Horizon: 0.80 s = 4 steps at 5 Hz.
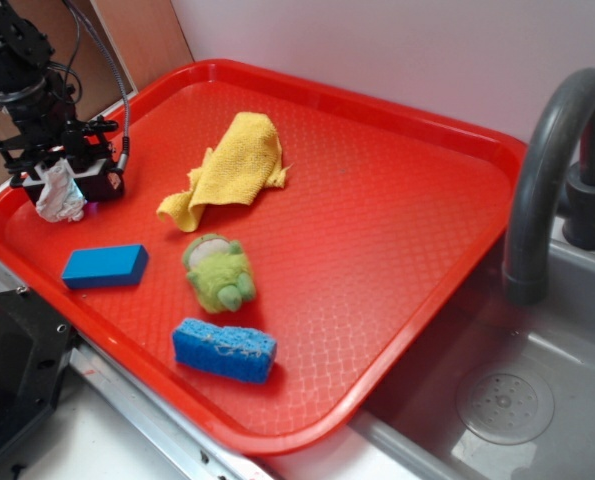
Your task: Grab the white paper.
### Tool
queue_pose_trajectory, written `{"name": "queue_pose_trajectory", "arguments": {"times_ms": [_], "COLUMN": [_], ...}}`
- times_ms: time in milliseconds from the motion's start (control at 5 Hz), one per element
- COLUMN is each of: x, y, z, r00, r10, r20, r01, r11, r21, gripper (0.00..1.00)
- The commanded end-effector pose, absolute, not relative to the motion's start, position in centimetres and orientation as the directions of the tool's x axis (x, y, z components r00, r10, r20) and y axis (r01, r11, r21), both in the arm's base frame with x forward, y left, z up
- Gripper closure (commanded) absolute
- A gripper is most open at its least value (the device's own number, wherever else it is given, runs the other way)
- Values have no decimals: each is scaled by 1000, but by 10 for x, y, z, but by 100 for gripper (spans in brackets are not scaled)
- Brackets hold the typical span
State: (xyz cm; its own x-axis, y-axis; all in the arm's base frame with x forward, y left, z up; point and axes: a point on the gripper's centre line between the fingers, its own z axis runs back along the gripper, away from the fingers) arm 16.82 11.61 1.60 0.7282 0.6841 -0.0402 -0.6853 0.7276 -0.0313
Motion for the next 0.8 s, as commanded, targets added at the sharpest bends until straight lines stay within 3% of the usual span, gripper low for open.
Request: {"name": "queue_pose_trajectory", "arguments": {"times_ms": [0, 200, 600], "x": [175, 190, 197], "y": [134, 119, 72], "z": [74, 108, 174], "r00": [813, 891, 958], "r10": [583, 449, 267], "r20": [8, 68, 105], "r01": [-582, -451, -261], "r11": [812, 892, 963], "r21": [-42, 30, -72], "gripper": [100, 100, 100]}}
